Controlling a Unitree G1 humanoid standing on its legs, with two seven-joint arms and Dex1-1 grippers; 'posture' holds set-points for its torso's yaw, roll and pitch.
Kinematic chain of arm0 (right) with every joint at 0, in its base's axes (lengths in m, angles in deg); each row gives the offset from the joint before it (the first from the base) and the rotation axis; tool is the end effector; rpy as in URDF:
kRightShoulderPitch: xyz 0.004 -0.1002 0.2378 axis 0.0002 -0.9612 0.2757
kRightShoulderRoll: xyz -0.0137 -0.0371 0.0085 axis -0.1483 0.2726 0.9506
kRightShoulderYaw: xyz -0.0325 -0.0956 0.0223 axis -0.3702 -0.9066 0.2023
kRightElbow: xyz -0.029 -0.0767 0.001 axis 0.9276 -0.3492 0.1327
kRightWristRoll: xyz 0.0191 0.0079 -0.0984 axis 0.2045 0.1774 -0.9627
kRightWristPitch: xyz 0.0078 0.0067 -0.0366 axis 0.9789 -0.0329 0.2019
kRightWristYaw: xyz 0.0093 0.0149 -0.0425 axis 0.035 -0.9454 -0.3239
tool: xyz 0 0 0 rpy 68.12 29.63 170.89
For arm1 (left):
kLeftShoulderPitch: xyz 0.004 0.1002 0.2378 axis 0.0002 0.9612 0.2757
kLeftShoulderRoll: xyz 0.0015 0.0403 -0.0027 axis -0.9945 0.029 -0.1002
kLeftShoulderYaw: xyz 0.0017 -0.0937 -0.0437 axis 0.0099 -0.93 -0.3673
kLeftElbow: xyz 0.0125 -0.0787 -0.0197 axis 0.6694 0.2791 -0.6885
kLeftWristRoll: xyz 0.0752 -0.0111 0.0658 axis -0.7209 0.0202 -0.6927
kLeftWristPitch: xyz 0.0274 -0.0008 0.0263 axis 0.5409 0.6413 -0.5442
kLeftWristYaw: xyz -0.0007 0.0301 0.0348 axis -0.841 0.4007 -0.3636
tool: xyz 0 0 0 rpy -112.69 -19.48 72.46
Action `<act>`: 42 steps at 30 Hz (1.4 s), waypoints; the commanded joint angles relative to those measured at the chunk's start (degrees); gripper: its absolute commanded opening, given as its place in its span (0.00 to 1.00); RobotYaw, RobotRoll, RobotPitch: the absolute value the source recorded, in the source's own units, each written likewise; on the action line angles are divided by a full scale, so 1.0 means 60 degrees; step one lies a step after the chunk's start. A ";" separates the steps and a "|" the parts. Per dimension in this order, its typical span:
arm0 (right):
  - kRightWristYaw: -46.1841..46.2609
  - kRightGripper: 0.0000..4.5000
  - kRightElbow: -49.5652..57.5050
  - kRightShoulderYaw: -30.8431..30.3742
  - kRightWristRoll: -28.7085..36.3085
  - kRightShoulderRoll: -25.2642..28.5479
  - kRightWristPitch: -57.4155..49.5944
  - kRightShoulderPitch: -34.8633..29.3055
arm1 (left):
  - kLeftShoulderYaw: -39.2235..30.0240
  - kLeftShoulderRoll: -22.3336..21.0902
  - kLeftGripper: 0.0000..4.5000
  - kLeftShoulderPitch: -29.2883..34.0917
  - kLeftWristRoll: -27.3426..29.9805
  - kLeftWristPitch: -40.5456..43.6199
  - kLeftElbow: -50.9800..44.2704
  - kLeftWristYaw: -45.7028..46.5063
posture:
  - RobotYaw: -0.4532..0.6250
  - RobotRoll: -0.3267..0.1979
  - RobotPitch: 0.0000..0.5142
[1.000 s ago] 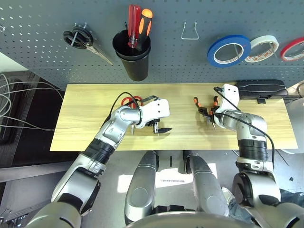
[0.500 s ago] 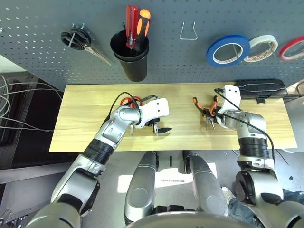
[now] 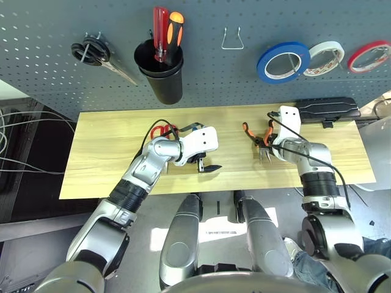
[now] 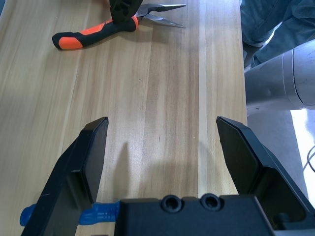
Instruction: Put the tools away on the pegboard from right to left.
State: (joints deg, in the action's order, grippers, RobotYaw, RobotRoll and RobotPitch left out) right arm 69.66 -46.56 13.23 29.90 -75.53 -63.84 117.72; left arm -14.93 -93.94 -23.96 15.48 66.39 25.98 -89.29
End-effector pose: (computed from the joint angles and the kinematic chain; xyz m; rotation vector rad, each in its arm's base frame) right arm 0.3041 -0.1616 0.0966 0.0799 0.7007 0.0751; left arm 0.2894 0.1547 0.1128 0.7472 0.2241 -1.1972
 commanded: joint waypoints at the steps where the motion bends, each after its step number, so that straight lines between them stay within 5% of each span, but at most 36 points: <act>1: 0.0087 0.56 -0.0561 -0.0174 -0.0306 0.0070 -0.0220 -0.0366 | 0.0127 0.0042 1.00 0.0276 0.0091 0.0048 -0.0122 -0.0052 | 0.56 0.62 0.82; 5: 0.0023 0.32 -0.0417 -0.0260 -0.0314 0.0164 -0.0379 -0.0407 | 0.0132 0.0043 1.00 0.0278 0.0106 0.0042 -0.0142 -0.0053 | 0.56 0.62 0.82; 13: -0.0094 0.31 0.0079 -0.0356 -0.0298 0.0315 -0.0821 -0.0639 | 0.0137 0.0111 1.00 0.0215 0.0134 0.0025 -0.0124 -0.0053 | 0.55 0.62 0.81; 21: -0.0892 0.28 0.2639 -0.0826 -0.0040 0.1075 -0.1772 -0.1196 | 0.0001 0.0074 1.00 0.0237 0.0287 0.0005 -0.0293 0.0009 | 0.56 0.62 0.80; 25: -0.1361 0.01 0.4319 -0.0833 0.0316 0.1568 -0.2845 -0.1567 | -0.0060 0.0017 1.00 0.0247 0.0344 0.0040 -0.0397 0.0025 | 0.56 0.62 0.79; 37: -0.1086 0.01 0.4513 -0.0476 0.0048 0.1406 -0.3007 -0.1667 | -0.0020 0.0130 1.00 0.0150 0.0400 -0.0098 -0.0097 0.0161 | 0.53 0.62 0.76; 42: -0.0925 0.28 0.3746 -0.0737 -0.0288 0.1220 -0.2235 -0.1575 | -0.0037 0.0105 1.00 0.0121 0.0404 -0.0114 -0.0065 0.0147 | 0.54 0.62 0.76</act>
State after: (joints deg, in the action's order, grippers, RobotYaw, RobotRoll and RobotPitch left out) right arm 63.68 -22.53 9.51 29.05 -67.79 -78.41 109.28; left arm -15.77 -93.31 -24.15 17.84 66.04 24.78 -88.05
